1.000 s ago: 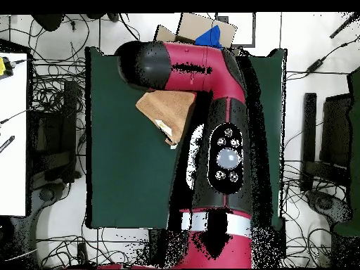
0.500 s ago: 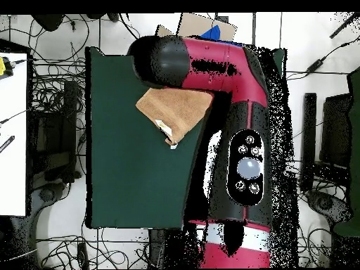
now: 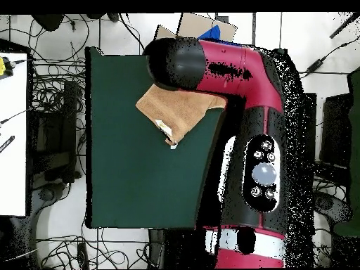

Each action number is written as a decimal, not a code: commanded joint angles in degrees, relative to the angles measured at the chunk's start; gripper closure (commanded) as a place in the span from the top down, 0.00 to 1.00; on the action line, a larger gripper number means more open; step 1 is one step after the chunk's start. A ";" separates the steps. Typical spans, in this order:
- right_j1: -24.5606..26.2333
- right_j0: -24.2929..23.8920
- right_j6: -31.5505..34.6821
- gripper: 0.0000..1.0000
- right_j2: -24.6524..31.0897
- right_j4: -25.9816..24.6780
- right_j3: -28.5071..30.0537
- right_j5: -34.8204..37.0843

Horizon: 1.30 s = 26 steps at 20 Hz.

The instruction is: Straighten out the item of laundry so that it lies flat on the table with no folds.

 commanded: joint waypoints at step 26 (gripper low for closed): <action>5.77 -4.02 3.30 1.00 4.43 5.08 9.62 10.06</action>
